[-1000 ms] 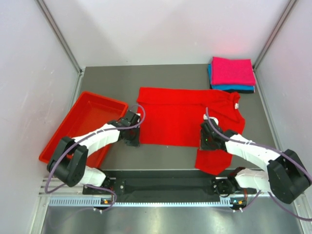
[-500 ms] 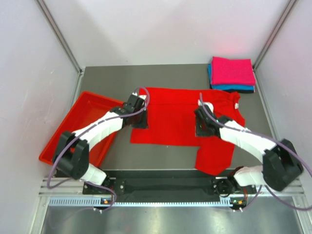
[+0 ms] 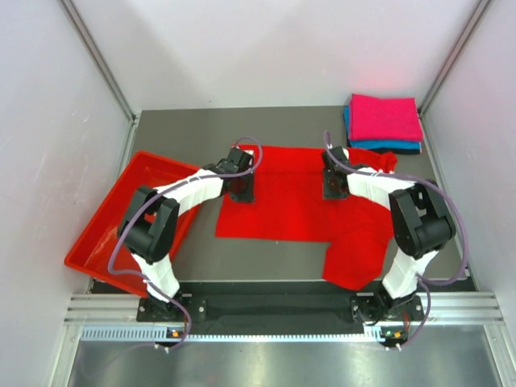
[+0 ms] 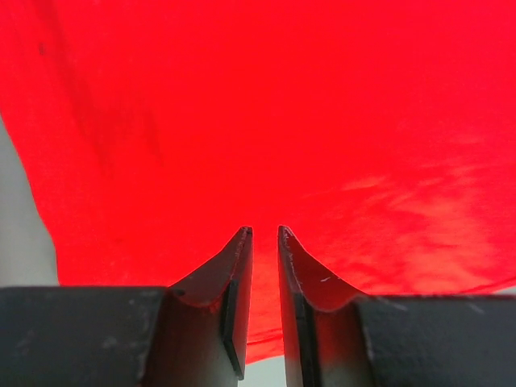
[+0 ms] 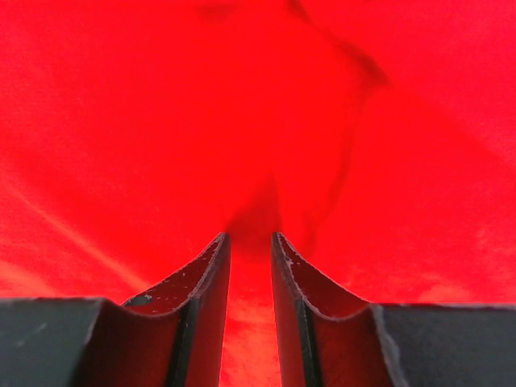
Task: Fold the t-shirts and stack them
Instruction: Fold the tshirt
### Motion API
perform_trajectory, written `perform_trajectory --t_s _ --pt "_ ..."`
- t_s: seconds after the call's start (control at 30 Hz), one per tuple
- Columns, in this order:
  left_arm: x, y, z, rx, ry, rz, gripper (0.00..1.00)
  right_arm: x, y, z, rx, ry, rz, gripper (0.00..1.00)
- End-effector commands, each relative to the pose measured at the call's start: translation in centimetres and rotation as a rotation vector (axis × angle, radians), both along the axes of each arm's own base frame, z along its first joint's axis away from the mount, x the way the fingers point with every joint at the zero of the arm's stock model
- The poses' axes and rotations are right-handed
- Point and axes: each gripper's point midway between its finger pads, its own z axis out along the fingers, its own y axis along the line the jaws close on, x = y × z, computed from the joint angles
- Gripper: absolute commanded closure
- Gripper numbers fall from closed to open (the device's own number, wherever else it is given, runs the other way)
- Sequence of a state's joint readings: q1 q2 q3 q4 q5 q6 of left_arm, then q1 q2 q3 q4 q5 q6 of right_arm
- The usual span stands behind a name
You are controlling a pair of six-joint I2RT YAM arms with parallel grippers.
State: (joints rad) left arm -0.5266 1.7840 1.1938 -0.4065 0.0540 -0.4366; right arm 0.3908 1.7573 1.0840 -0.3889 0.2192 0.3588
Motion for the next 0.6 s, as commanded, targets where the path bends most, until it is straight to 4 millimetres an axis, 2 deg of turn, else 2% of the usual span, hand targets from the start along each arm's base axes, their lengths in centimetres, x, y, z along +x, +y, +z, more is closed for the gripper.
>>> perform_trajectory --t_s 0.0,0.07,0.1,0.13,0.17,0.23,0.3,0.33,0.4,0.43,0.57 --pt "-0.4 1.0 -1.5 0.029 0.012 0.031 0.76 -0.3 0.6 -0.1 0.031 -0.018 0.012 0.73" --pt "-1.8 1.0 -2.1 0.021 0.053 0.010 0.78 -2.1 0.2 -1.1 0.024 0.009 -0.003 0.72" --pt "-3.1 1.5 -3.0 0.038 0.081 0.019 0.78 -2.7 0.1 -1.4 0.024 0.017 -0.012 0.72" --pt "-3.5 1.8 -3.3 0.046 0.078 0.028 0.78 -3.4 0.0 -1.7 0.020 0.032 -0.015 0.73" --pt "-4.8 2.8 -4.0 0.069 0.089 0.047 0.78 -4.6 -0.4 -2.4 0.003 0.058 -0.019 0.73" --pt "-6.0 3.5 -4.5 0.075 0.104 0.054 0.77 -5.8 -0.5 -2.9 0.010 0.076 -0.029 0.73" --pt "-7.2 5.0 -5.3 0.114 0.112 0.075 0.77 -7.8 -0.6 -3.6 0.011 0.101 -0.027 0.73" --pt "-7.5 5.2 -5.0 0.112 0.106 0.079 0.77 -9.0 -0.5 -3.8 0.009 0.111 -0.012 0.73" --pt "-9.0 5.8 -5.6 0.117 0.134 0.085 0.77 -10.2 -0.3 -3.9 0.021 0.119 -0.016 0.73" --pt "-9.3 5.8 -5.2 0.103 0.123 0.084 0.77 -11.4 -0.2 -4.3 0.016 0.131 -0.002 0.73" --pt "-11.9 6.4 -5.2 0.085 0.145 0.097 0.77 -13.5 0.2 -3.9 0.039 0.122 -0.004 0.72"
